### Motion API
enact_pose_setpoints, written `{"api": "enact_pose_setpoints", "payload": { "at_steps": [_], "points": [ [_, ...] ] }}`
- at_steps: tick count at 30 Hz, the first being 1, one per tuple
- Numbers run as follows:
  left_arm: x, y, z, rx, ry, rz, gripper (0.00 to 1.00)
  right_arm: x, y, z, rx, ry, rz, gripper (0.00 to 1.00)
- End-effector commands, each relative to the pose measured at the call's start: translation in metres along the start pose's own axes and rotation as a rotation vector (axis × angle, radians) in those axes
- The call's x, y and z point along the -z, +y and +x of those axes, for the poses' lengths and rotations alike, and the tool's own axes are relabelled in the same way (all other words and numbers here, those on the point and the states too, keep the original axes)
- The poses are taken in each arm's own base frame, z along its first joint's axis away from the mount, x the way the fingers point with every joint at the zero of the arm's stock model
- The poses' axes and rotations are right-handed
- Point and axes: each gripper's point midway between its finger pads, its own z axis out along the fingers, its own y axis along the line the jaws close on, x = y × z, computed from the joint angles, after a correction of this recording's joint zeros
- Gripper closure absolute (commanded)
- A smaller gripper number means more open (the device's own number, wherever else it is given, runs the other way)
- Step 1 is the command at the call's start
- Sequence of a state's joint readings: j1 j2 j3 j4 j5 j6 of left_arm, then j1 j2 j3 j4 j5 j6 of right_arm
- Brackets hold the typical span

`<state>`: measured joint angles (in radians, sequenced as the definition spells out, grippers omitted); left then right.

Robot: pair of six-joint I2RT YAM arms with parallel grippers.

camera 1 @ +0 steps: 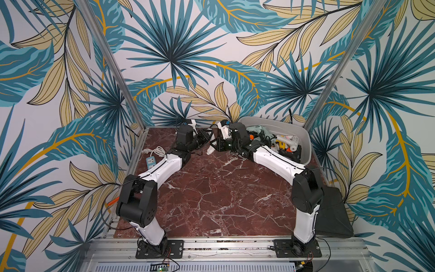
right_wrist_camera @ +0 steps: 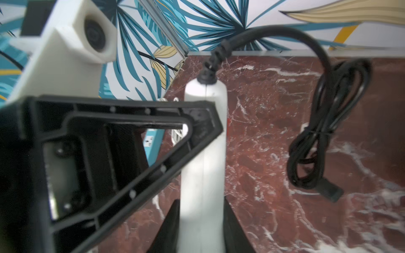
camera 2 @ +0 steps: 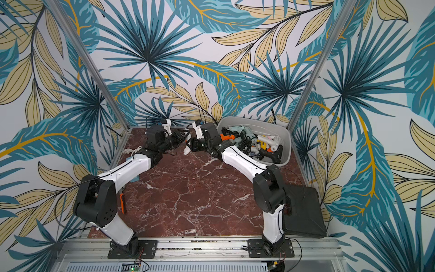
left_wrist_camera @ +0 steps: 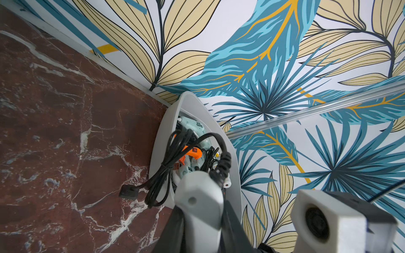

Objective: Put the hot melt glue gun into the storage box
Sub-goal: Pick up the hot melt adhesive gun from the center of the board, then place the hot melt adhesive gun in the storage box.

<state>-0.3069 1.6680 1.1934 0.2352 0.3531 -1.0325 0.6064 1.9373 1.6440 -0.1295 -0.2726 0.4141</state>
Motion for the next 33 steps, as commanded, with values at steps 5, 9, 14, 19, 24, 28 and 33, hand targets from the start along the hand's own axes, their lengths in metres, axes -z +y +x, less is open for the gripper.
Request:
{"api": "enact_pose_setpoints", "payload": {
  "at_steps": [5,9,14,19,24,28,33],
  "points": [
    [0.028,-0.051,-0.005,-0.036,-0.007,0.169,0.14,0.049,-0.015,-0.015,0.041,-0.026,0.212,0.99],
    [0.054,-0.066,-0.013,-0.086,-0.058,0.183,0.00,0.092,-0.027,-0.032,0.085,-0.053,0.381,0.99],
    [0.094,-0.072,-0.027,-0.159,-0.143,0.135,0.00,0.154,-0.048,-0.060,0.153,-0.104,0.638,0.99],
    [0.134,-0.049,-0.041,-0.231,-0.246,-0.016,0.00,0.219,-0.076,-0.094,0.252,-0.168,0.957,0.99],
    [0.167,-0.015,-0.052,-0.269,-0.321,-0.182,0.00,0.259,-0.116,-0.114,0.289,-0.170,1.182,0.99],
    [0.186,0.008,-0.055,-0.287,-0.346,-0.288,0.00,0.276,-0.151,-0.117,0.295,-0.127,1.321,0.99],
    [0.202,0.041,-0.055,-0.286,-0.347,-0.410,0.00,0.281,-0.193,-0.105,0.297,-0.028,1.444,0.99]
  ]
}}
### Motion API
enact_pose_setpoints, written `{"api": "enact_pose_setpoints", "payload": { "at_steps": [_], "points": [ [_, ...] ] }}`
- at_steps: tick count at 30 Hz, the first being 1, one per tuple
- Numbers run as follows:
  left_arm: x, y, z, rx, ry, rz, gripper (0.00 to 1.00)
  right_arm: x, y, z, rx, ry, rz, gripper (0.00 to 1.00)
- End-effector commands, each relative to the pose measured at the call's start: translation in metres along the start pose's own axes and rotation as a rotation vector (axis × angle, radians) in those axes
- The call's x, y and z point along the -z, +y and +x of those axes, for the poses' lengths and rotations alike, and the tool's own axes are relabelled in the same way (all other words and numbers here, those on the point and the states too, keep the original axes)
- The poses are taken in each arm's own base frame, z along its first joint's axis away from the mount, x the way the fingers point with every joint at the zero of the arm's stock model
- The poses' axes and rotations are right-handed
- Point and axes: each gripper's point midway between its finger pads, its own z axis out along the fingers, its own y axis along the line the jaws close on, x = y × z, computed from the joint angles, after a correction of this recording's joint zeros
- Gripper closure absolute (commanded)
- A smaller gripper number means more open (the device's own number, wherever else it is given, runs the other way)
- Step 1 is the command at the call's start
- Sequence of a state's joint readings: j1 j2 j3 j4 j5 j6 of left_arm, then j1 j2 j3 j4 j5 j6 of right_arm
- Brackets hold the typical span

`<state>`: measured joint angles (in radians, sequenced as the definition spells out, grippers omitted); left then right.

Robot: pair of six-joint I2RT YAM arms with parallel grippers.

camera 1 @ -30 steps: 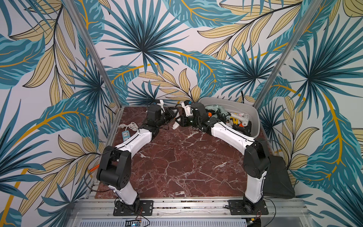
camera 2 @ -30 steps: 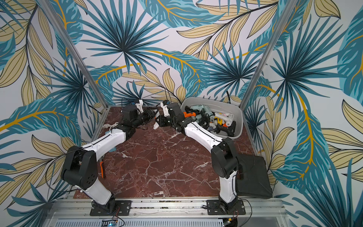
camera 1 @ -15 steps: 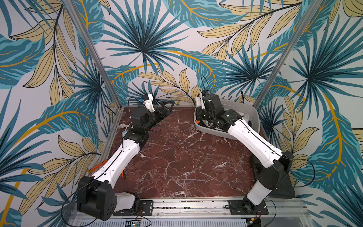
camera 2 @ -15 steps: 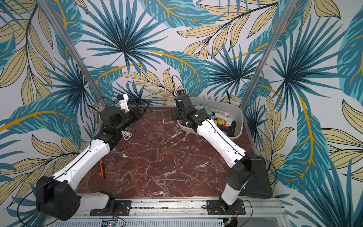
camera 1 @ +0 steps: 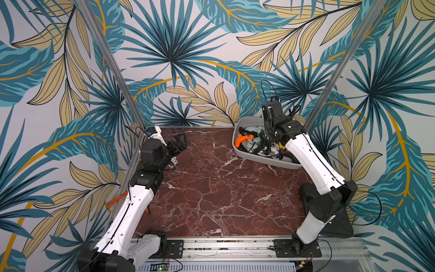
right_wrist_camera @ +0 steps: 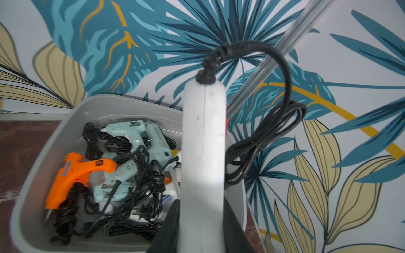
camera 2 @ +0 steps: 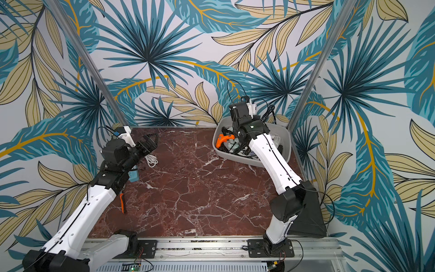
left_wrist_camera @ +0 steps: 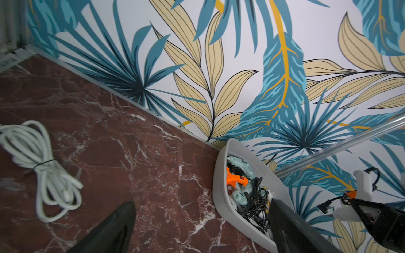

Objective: Put the hot melt glue gun into the storage box
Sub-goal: Place the hot melt adhesive gun in the storage box.

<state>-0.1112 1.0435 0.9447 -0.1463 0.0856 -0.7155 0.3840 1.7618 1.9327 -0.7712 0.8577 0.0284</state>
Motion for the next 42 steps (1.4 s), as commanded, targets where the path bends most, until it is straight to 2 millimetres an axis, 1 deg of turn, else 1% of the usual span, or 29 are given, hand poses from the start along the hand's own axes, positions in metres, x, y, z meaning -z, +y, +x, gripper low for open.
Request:
{"api": "enact_pose_setpoints", "payload": {
  "at_steps": [1,5,7,12,13,15,17,21,25,27,29,30,31,34,37,42],
  "points": [
    [0.006,0.037,0.009,-0.042,0.024,-0.130,0.00,-0.023,-0.011,0.020,0.102,0.063,0.121,0.99],
    [0.007,0.057,0.016,-0.024,0.042,-0.171,0.00,-0.053,-0.006,0.043,0.168,0.136,0.169,1.00],
    [0.007,0.065,0.019,-0.018,0.046,-0.183,0.00,-0.068,0.002,0.055,0.200,0.170,0.174,1.00],
    [0.010,0.080,0.027,-0.011,0.073,-0.214,0.00,-0.094,0.024,0.081,0.283,0.231,0.179,1.00],
    [0.012,0.082,0.027,-0.016,0.072,-0.214,0.00,-0.099,0.028,0.086,0.298,0.244,0.177,1.00],
    [0.018,0.091,0.034,-0.017,0.094,-0.243,0.00,-0.109,0.036,0.097,0.322,0.269,0.177,1.00],
    [0.023,0.097,0.035,-0.018,0.093,-0.259,0.00,-0.119,0.042,0.107,0.353,0.291,0.188,1.00],
    [0.036,0.111,0.034,-0.025,0.085,-0.302,0.00,-0.137,0.054,0.131,0.422,0.342,0.215,0.92],
    [0.047,0.124,0.033,-0.032,0.092,-0.348,0.00,-0.152,0.066,0.154,0.442,0.394,0.186,0.87],
    [0.053,0.129,0.033,-0.033,0.093,-0.369,0.00,-0.156,0.073,0.163,0.439,0.416,0.155,0.79],
    [0.059,0.135,0.033,-0.032,0.087,-0.391,0.00,-0.158,0.082,0.170,0.432,0.439,0.117,0.68],
    [0.061,0.138,0.034,-0.033,0.082,-0.403,0.00,-0.158,0.086,0.173,0.422,0.454,0.095,0.60],
    [0.063,0.141,0.034,-0.035,0.075,-0.418,0.00,-0.157,0.089,0.175,0.411,0.466,0.074,0.51],
    [0.068,0.146,0.033,-0.046,0.055,-0.447,0.00,-0.149,0.096,0.177,0.362,0.489,0.008,0.34],
    [0.071,0.148,0.028,-0.058,0.030,-0.463,0.00,-0.134,0.095,0.168,0.297,0.492,-0.048,0.21],
    [0.075,0.138,0.019,-0.097,-0.004,-0.430,0.00,-0.097,0.084,0.143,0.161,0.464,-0.159,0.13]
  ]
}}
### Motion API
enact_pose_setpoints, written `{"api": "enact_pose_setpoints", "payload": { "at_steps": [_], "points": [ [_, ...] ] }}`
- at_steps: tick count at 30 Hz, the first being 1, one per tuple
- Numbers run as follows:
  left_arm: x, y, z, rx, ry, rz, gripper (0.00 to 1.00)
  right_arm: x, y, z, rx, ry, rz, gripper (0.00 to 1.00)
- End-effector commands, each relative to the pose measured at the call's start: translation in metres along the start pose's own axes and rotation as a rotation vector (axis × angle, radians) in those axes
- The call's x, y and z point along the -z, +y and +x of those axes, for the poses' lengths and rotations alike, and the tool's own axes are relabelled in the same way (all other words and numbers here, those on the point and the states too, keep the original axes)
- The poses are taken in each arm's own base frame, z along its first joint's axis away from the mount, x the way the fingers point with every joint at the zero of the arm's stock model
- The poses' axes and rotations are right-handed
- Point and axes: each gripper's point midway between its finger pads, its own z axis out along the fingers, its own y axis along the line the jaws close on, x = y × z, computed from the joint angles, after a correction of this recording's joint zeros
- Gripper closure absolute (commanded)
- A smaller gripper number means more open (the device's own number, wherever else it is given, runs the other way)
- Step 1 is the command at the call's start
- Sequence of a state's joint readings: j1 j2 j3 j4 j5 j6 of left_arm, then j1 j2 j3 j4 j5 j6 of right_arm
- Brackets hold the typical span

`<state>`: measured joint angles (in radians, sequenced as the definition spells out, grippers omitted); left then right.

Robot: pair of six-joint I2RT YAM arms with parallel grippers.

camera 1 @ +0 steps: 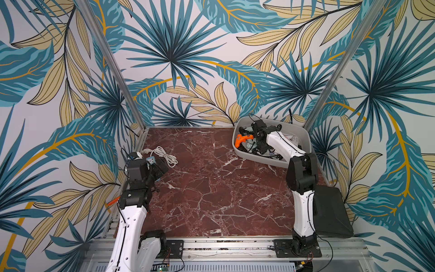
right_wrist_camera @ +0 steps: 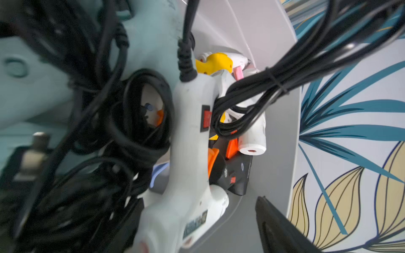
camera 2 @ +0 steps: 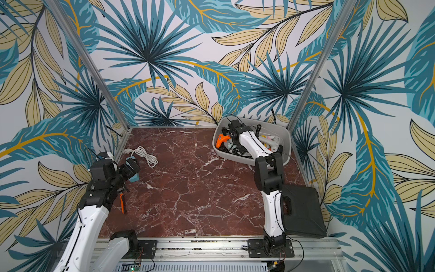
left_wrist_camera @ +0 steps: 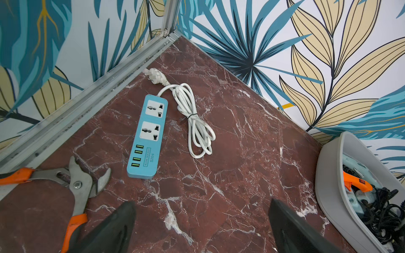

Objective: Put the hot melt glue gun into the storage box
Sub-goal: Place the hot melt adhesive gun in the storage box, then reset both arms

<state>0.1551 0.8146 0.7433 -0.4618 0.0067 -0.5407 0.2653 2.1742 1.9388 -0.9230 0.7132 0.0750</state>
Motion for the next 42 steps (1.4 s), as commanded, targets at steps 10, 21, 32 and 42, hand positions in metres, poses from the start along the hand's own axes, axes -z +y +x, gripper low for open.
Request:
{"api": "enact_pose_setpoints", "payload": {
  "at_steps": [10,21,32,42],
  "points": [
    [0.009,-0.017,-0.016,-0.115,-0.157,0.130,0.00,0.110,-0.048,0.036,-0.331,-0.155,-0.282,0.01],
    [-0.016,-0.012,0.002,-0.288,-0.234,0.159,0.00,0.100,-0.080,0.110,-0.579,-0.378,-0.288,0.01],
    [-0.053,-0.019,0.040,-0.481,-0.293,0.283,0.00,0.075,-0.075,0.129,-0.585,-0.605,-0.245,0.00],
    [-0.087,-0.029,0.053,-0.496,-0.307,0.351,0.00,0.062,-0.052,0.130,-0.550,-0.755,-0.286,0.01]
  ]
}}
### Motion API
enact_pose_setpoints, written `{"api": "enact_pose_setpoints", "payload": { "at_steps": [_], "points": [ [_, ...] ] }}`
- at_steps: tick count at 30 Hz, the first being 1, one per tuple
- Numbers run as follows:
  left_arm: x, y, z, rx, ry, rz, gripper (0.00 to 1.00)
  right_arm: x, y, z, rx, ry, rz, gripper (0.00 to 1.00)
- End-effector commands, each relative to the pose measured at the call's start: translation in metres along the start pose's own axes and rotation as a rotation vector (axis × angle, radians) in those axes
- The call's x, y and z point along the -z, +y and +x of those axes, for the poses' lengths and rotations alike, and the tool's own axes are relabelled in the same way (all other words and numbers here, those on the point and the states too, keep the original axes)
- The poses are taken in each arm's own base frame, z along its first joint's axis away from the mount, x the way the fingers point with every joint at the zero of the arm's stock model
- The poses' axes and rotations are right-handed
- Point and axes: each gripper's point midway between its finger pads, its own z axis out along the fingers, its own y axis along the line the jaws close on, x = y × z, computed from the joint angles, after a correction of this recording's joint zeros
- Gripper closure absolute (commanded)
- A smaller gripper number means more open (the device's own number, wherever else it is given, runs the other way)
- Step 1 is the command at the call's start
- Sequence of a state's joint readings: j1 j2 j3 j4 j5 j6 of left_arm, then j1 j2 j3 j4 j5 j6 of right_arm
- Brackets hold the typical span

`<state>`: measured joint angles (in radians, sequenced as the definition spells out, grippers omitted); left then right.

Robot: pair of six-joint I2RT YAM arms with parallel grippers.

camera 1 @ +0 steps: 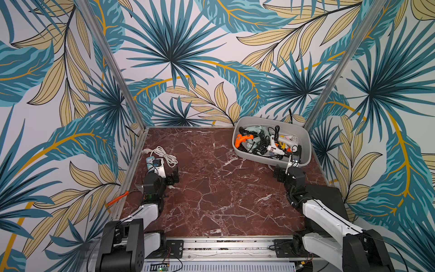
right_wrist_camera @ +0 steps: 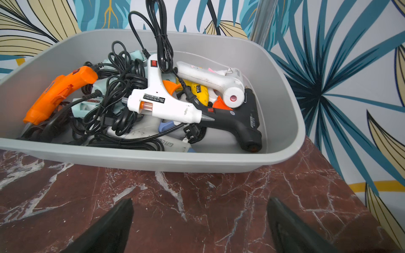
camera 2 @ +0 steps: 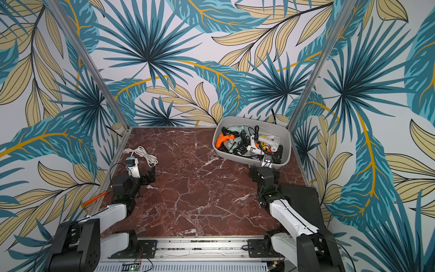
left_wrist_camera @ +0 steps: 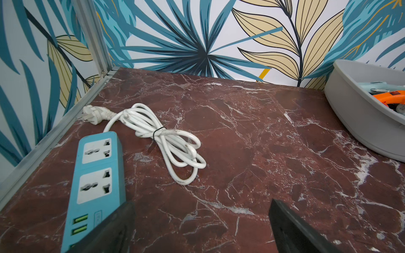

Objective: Put the hot melt glue gun into the storage box
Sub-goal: Reset both arms

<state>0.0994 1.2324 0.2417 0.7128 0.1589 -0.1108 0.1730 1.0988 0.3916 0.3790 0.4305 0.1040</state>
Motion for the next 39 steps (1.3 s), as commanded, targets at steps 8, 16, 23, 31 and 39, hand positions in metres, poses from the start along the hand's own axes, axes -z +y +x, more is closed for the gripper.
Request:
{"api": "enact_pose_setpoints", "payload": {
  "at_steps": [8,16,23,31,39],
  "points": [
    [-0.014,0.000,-0.024,-0.090,-0.153,0.005,0.00,-0.019,0.014,-0.007,0.010,-0.138,-0.086,0.01],
    [-0.023,0.011,-0.012,-0.037,-0.171,0.046,0.00,-0.037,0.014,0.000,-0.026,-0.160,-0.218,0.01],
    [-0.045,0.012,-0.010,-0.056,-0.074,-0.003,0.00,-0.060,0.016,0.013,-0.032,-0.058,-0.219,0.00],
    [-0.048,0.007,-0.009,-0.079,-0.061,0.002,0.00,-0.062,0.011,0.012,-0.043,-0.056,-0.184,0.01],
    [-0.049,0.004,-0.008,-0.089,-0.056,0.009,0.00,-0.062,0.011,0.012,-0.042,-0.055,-0.183,0.01]
  ]
}}
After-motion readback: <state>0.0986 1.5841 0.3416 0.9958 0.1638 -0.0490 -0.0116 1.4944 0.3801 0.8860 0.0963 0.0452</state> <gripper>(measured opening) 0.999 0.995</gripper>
